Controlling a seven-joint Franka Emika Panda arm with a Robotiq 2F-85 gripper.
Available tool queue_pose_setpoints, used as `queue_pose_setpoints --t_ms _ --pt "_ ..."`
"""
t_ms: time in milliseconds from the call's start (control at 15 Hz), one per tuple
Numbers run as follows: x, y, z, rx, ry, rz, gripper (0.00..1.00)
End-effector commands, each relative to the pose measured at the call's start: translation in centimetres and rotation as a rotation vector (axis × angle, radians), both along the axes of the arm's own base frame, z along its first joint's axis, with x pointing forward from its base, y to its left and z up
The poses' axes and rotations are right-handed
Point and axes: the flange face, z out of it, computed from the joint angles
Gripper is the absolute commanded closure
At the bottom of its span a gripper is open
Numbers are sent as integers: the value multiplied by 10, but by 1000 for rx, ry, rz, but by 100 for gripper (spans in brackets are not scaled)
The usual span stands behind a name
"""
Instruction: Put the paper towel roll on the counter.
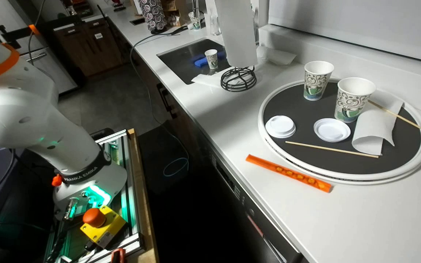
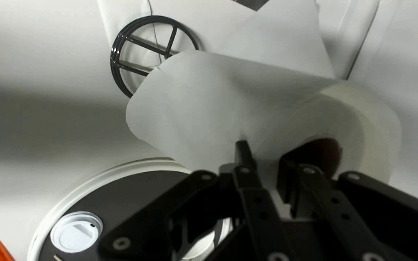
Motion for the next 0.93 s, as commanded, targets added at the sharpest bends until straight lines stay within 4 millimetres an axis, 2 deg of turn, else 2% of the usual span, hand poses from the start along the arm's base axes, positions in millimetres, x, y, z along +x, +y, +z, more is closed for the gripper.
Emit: queue_pose_setpoints --t_ms 0,267,533,667,733,867 --pt "-22 -27 82 53 -36 103 95" --pt "-49 -64 177 114 -56 225 95" --pt "-93 -95 269 132 -130 244 95" --pt "-108 -108 293 119 -157 180 95" --pt "-112 -115 298 110 -167 145 95" --pt "-114 -129 296 102 -170 76 95"
